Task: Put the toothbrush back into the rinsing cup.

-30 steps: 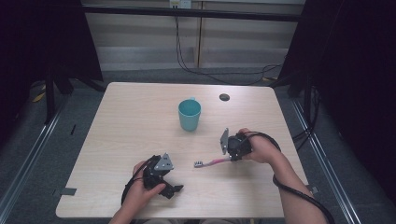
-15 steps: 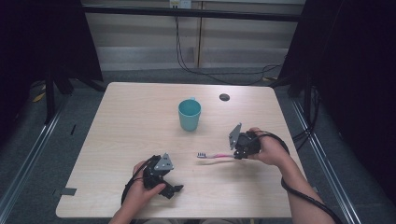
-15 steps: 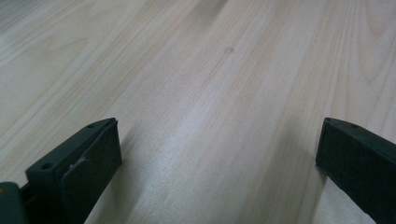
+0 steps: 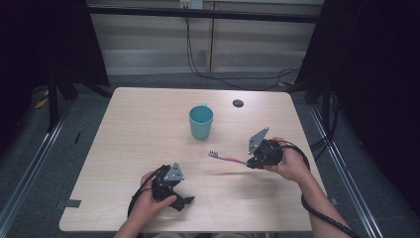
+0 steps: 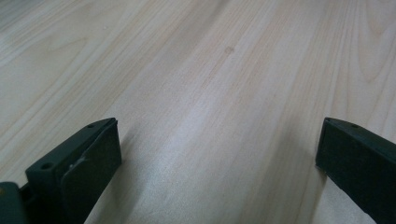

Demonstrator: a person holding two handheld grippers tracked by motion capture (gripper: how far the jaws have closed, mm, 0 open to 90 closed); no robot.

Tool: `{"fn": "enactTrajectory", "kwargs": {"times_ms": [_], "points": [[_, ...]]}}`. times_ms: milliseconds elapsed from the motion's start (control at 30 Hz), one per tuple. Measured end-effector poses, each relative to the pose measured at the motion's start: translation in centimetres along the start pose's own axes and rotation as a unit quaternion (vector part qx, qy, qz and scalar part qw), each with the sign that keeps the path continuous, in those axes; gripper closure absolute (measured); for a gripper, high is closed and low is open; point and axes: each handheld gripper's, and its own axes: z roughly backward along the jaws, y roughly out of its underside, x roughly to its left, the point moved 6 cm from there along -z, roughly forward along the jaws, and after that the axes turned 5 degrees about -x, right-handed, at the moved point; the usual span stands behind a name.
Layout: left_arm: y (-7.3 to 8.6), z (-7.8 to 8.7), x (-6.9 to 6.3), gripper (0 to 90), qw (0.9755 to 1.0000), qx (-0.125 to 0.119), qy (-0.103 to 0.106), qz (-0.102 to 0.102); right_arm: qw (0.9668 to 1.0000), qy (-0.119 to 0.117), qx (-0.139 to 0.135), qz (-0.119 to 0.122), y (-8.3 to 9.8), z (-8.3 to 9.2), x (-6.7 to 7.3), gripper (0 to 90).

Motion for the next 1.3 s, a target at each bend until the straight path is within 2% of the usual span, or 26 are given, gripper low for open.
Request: {"fn": "enactTrajectory", "kwargs": {"times_ms": [233, 300, 400, 467, 500, 533, 633, 667, 933, 1067, 1200, 1267, 1300], "points": [[0.0, 0.0, 0.0, 0.0, 1.0000, 0.002, 0.001, -0.003, 0.9996, 0.002, -0.024, -0.014, -0.4, -0.1, 0.2, 82.2], [0.0, 0.0, 0.1, 0.0, 1.0000, 0.004, 0.003, -0.008, 0.9993, 0.001, -0.030, -0.022, -0.4, -0.1, 0.2, 82.1], [-0.1, 0.0, 0.0, 0.0, 1.0000, 0.004, 0.000, -0.004, 0.9985, 0.001, -0.041, -0.035, -0.6, 0.0, 0.3, 82.2], [-0.2, -0.1, 0.0, 0.6, 1.0000, 0.005, -0.006, 0.005, 0.9980, 0.003, -0.050, -0.040, -0.7, 0.2, 0.3, 82.2], [-0.3, 0.0, 0.1, 2.0, 0.9999, 0.003, -0.008, 0.014, 0.9972, 0.003, -0.061, -0.043, -0.9, 0.5, 0.3, 82.1], [-0.5, 0.0, 0.2, 2.8, 0.9995, -0.002, -0.005, 0.032, 0.9969, 0.003, -0.063, -0.047, -1.0, 0.6, 0.3, 82.1], [-0.7, 0.2, 0.2, 17.9, 0.9993, -0.006, 0.000, 0.038, 0.9967, 0.005, -0.067, -0.046, -1.1, 0.7, 0.4, 82.1], [-0.9, 0.2, 0.3, 18.2, 0.9986, -0.004, 0.007, 0.052, 0.9961, 0.007, -0.071, -0.051, -1.1, 0.8, 0.4, 82.1], [-1.5, 0.1, 0.9, 17.4, 0.9980, 0.005, 0.005, 0.062, 0.9942, 0.012, -0.090, -0.058, -1.6, 0.9, 0.7, 82.1], [-2.6, 0.4, 1.2, 18.3, 0.9975, -0.013, 0.005, 0.070, 0.9928, 0.012, -0.100, -0.065, -1.8, 0.9, 0.8, 82.1], [-3.3, 0.6, 1.3, 19.0, 0.9969, -0.018, 0.005, 0.076, 0.9918, 0.012, -0.107, -0.068, -1.9, 0.8, 0.9, 82.1], [-4.1, 0.8, 1.3, 19.4, 0.9956, -0.028, 0.013, 0.089, 0.9904, 0.013, -0.116, -0.074, -2.0, 0.7, 1.0, 82.1], [-4.1, 0.8, 1.3, 20.1, 0.9956, -0.028, 0.013, 0.089, 0.9904, 0.013, -0.116, -0.074, -2.0, 0.7, 1.0, 82.1]]}}
